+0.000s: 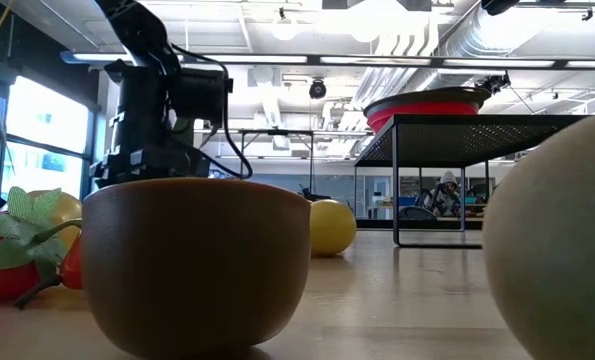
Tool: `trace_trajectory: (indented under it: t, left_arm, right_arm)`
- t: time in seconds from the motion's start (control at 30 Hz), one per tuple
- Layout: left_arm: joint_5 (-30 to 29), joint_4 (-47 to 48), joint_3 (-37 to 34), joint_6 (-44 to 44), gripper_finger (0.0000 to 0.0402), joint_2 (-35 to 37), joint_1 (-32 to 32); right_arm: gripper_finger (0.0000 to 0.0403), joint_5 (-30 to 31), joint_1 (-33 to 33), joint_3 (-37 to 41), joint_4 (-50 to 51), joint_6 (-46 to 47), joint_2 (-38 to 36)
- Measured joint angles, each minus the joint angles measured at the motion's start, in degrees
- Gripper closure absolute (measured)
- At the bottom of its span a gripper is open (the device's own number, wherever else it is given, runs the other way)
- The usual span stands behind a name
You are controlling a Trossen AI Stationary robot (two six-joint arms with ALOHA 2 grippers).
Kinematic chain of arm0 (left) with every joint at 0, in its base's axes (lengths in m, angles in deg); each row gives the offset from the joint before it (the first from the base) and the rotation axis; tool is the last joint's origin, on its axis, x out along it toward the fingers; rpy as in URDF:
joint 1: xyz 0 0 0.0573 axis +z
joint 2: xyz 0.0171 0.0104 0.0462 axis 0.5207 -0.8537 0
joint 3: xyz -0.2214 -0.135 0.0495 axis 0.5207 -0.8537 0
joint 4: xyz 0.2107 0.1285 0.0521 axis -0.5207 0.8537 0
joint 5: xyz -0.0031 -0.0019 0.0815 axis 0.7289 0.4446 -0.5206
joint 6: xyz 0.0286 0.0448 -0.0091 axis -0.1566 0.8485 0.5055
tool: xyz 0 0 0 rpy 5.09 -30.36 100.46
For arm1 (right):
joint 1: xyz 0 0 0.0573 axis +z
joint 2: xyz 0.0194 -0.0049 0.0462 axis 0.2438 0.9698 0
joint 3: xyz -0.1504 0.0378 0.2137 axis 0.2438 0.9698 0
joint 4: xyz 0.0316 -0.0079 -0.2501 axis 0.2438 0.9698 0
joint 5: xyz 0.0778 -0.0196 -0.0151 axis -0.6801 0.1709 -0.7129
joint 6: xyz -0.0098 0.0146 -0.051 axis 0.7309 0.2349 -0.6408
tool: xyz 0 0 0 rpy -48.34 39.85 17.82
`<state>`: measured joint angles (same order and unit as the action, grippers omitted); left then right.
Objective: Pick & Place Fruit
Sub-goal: Put the knife on the shelf
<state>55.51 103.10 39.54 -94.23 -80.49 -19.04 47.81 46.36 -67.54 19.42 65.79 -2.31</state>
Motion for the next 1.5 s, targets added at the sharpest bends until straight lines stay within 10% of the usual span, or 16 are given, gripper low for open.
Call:
trace_trajectory:
  t: [0.47, 1.5]
  left_arm:
    - [-0.2, -0.5, 0.0, 0.7, 0.0312, 0.0, 0.0]
    - [0.8, -1.0, 2.9, 8.1, 0.0319, 9.8, 0.0]
  right_arm:
    - [0.0400, 0.0, 0.0, 0.0, 0.0, 0.0, 0.0]
    - [0.0400, 0.0, 11.6, 0.0, -0.9, 0.0, -3.9]
